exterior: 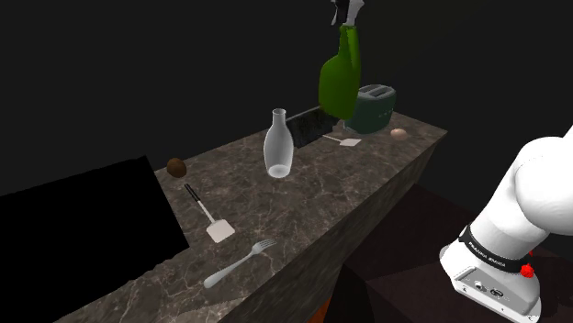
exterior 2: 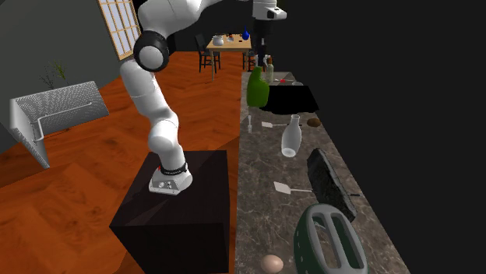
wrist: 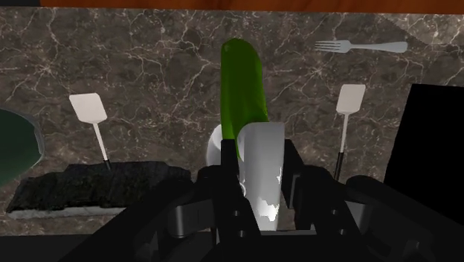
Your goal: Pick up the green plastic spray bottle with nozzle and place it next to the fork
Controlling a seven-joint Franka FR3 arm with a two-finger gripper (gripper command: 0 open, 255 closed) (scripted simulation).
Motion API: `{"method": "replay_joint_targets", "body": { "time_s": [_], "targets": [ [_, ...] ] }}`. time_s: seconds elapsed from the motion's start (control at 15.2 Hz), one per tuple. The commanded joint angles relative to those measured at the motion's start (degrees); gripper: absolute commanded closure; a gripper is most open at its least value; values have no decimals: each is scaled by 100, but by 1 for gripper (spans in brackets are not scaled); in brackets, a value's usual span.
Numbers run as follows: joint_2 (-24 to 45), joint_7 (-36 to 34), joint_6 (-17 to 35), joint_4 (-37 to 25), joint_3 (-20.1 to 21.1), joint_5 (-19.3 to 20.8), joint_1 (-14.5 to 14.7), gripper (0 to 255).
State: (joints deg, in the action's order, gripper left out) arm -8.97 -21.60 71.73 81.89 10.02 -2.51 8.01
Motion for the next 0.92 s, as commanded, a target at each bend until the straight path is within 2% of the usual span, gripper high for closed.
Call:
{"method": "replay_joint_targets", "body": {
  "time_s": [0.0, 0.46, 0.66, 0.79, 0.86],
  "targets": [
    [260, -328, -21, -290, 195, 12, 120, 255],
    [1438, -1418, -270, -1697, 808, 304, 686, 255],
    [2168, -1880, -544, -2667, 1025, 588, 1082, 255],
    [2812, -2159, -871, -3612, 1125, 866, 1465, 255],
    [2650, -2138, -684, -3269, 1100, 788, 1400, 255]
  ]
}}
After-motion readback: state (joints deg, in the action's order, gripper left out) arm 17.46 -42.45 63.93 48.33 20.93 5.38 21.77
